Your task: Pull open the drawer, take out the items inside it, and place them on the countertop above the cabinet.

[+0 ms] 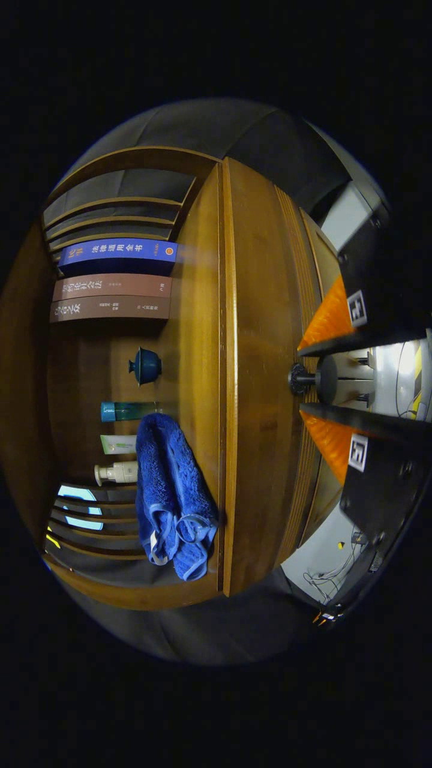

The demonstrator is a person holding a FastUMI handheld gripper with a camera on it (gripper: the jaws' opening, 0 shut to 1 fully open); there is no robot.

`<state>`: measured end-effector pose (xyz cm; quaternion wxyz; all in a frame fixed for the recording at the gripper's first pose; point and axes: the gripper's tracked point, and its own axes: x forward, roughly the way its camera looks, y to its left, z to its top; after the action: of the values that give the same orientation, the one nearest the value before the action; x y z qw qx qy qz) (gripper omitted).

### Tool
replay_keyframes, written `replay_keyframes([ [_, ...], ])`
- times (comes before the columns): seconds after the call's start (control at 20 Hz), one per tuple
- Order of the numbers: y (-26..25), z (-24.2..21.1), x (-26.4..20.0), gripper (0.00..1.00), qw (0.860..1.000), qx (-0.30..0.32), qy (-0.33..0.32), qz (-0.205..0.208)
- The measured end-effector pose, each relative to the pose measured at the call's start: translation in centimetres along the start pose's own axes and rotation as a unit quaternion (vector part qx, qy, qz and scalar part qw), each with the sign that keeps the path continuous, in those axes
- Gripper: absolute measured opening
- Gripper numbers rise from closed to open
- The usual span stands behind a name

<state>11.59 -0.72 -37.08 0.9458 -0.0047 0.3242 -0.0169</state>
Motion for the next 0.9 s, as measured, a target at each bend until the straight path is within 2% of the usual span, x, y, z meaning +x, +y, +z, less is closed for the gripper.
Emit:
replay_keyframes([
  [0.1, 0.2, 0.5, -0.2, 0.45, 1.000, -0.003, -0.001, -0.002],
  [0.2, 0.1, 0.1, -0.2, 0.37, 1.000, -0.007, 0.002, -0.003],
  [0.55, 0.2, -0.6, -1.8, 0.37, 1.000, -0.013, 0.012, 0.003],
  [0.9, 0.0, -3.3, -7.7, 0.37, 0.999, -0.008, 0.036, 0.007],
])
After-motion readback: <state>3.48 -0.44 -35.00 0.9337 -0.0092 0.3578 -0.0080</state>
